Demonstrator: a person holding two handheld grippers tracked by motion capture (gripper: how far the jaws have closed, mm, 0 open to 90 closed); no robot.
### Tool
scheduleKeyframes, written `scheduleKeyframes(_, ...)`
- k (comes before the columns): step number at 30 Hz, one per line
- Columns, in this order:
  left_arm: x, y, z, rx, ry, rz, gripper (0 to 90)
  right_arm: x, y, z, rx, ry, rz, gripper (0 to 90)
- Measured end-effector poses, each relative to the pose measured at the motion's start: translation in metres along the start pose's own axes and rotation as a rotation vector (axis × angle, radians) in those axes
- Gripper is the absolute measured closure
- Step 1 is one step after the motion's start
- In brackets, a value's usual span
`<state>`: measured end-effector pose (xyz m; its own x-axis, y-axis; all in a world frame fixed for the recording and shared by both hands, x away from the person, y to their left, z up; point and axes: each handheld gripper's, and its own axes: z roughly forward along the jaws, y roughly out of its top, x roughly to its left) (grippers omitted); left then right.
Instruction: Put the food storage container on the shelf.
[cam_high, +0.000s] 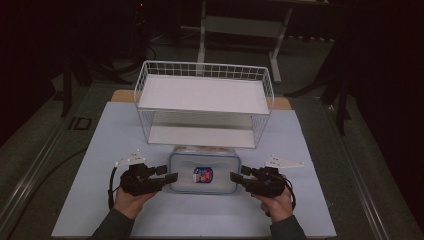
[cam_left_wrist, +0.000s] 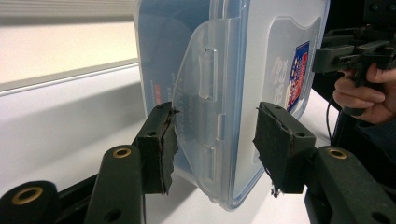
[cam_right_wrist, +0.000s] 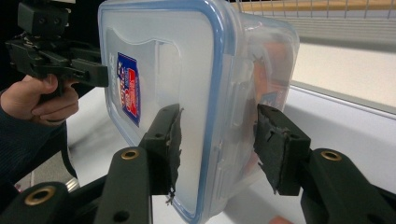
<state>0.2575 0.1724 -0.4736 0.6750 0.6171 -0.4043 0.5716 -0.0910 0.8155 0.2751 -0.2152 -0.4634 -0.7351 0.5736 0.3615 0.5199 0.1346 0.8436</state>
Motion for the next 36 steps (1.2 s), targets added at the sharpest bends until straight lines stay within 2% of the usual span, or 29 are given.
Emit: scheduleKeyframes(36, -0.009, 0.019, -0.01, -0.058, 0.008, 0.057, 49.0, 0.01, 0.021, -0.01, -0.073, -0.017, -0.058, 51.5)
